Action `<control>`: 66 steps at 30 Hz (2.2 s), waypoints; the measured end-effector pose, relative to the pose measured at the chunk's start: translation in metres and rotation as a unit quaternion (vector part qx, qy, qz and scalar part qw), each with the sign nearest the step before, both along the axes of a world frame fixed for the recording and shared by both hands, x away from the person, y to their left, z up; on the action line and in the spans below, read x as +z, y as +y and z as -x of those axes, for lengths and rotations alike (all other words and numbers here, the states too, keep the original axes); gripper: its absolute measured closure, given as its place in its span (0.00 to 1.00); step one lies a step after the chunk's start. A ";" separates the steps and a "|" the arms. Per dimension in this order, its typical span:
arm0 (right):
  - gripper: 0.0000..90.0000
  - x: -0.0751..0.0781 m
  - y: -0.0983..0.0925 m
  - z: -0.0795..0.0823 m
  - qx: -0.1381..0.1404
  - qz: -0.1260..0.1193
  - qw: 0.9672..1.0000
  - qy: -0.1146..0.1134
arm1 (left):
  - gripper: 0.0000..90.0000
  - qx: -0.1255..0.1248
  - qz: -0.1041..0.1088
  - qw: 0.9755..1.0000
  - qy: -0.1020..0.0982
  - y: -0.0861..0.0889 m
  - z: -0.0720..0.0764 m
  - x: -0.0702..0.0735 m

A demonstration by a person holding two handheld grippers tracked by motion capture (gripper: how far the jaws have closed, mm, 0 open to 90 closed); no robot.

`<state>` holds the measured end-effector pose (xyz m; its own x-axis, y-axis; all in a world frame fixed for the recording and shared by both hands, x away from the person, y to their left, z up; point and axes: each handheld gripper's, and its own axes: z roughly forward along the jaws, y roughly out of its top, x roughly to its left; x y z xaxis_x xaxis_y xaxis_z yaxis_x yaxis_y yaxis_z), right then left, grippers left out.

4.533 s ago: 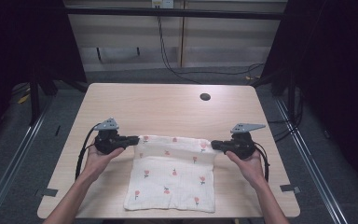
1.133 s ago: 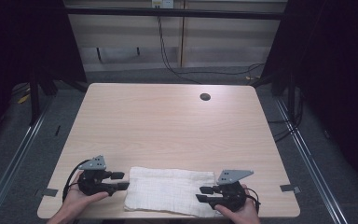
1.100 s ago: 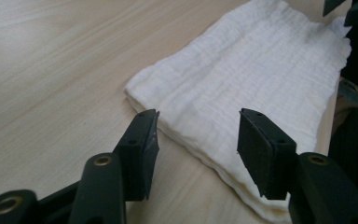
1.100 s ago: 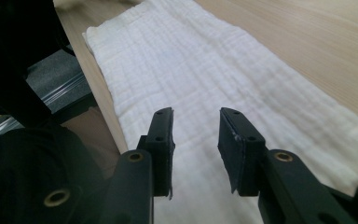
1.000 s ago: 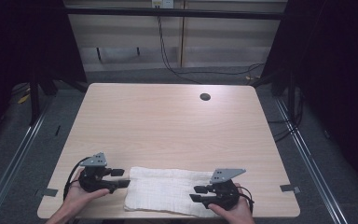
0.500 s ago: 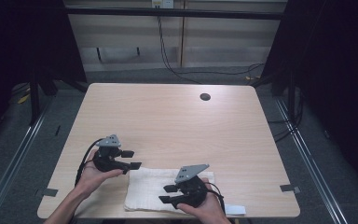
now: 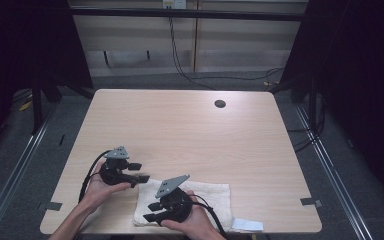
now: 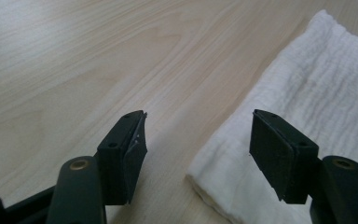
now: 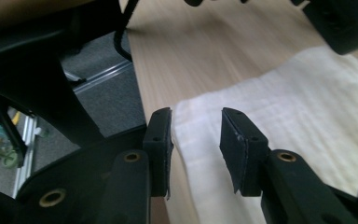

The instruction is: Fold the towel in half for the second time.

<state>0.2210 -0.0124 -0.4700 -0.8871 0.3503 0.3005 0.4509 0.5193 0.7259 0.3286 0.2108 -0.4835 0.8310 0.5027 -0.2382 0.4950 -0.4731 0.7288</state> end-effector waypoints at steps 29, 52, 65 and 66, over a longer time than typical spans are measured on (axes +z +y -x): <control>0.80 -0.031 0.044 0.013 0.044 0.054 0.993 -0.094 | 0.39 0.008 -0.016 1.000 0.008 0.001 -0.002 -0.008; 0.93 -0.033 0.039 0.002 0.020 0.035 0.998 -0.047 | 0.65 -0.046 -0.032 0.998 0.018 0.006 0.013 -0.014; 0.94 -0.032 0.036 0.003 0.024 0.035 0.998 -0.036 | 0.93 -0.060 -0.048 0.997 -0.001 -0.004 0.014 -0.014; 0.94 -0.031 0.035 0.002 0.025 0.035 0.998 -0.038 | 0.94 -0.057 -0.047 0.997 -0.004 -0.004 0.015 -0.014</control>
<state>0.2190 0.0227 -0.5015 -0.9234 0.3230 0.2076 0.3681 0.5911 0.7177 0.3139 0.2068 -0.4973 0.8856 0.4252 -0.1870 0.4283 -0.5919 0.6827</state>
